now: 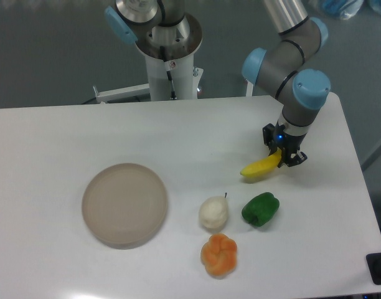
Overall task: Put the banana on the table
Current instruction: 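Move the banana toward the green pepper and lower it onto the table, then hold the banana on the table and open the gripper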
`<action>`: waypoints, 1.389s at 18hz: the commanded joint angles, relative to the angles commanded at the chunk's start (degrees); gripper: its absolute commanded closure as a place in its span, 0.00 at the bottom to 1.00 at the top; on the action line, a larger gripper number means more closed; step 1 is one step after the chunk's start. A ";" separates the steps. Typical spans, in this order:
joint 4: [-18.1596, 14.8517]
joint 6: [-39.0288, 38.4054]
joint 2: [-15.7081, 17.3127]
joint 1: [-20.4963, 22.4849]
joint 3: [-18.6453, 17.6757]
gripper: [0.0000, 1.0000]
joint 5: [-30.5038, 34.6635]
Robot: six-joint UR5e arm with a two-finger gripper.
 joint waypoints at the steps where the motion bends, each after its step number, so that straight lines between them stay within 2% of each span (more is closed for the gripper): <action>1: 0.00 0.09 -0.09 -0.09 0.00 0.71 0.00; 25: 0.00 0.26 -1.23 -0.27 0.09 0.67 0.00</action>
